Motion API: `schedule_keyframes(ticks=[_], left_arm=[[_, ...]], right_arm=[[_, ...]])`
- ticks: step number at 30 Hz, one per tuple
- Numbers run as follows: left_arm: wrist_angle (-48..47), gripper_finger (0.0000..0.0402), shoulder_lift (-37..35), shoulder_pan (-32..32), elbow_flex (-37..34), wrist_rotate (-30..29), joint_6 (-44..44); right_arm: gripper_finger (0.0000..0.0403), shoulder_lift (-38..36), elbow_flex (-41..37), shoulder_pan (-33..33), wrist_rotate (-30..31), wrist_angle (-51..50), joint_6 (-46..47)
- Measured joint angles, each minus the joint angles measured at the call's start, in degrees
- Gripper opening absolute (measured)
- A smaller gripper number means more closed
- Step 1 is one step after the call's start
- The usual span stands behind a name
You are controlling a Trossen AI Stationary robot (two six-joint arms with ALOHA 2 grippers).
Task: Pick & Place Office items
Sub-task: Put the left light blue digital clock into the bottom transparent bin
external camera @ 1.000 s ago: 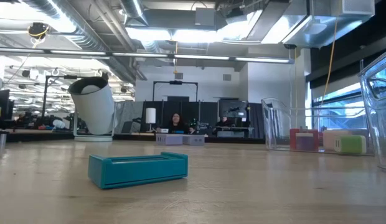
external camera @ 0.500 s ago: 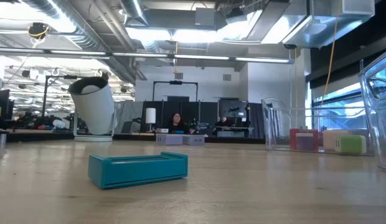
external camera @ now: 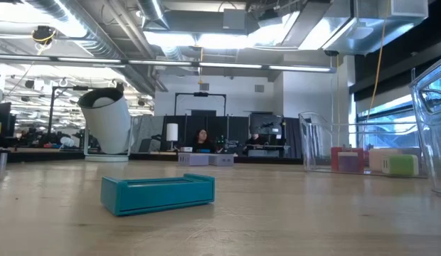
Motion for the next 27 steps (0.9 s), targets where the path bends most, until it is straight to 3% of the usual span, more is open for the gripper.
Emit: schedule_keyframes(ticks=[13,27], left_arm=[[1.7,0.0155,0.0,1.02,-0.02,-0.03,2.08],[1.77,0.0162,0.0,2.25,-0.04,2.14,2.35]], right_arm=[[0.0305,0.1,0.0,-1.7,-4.62,0.59,0.24],[0.0155,0.1,0.0,-1.72,-4.36,0.41,-1.37]])
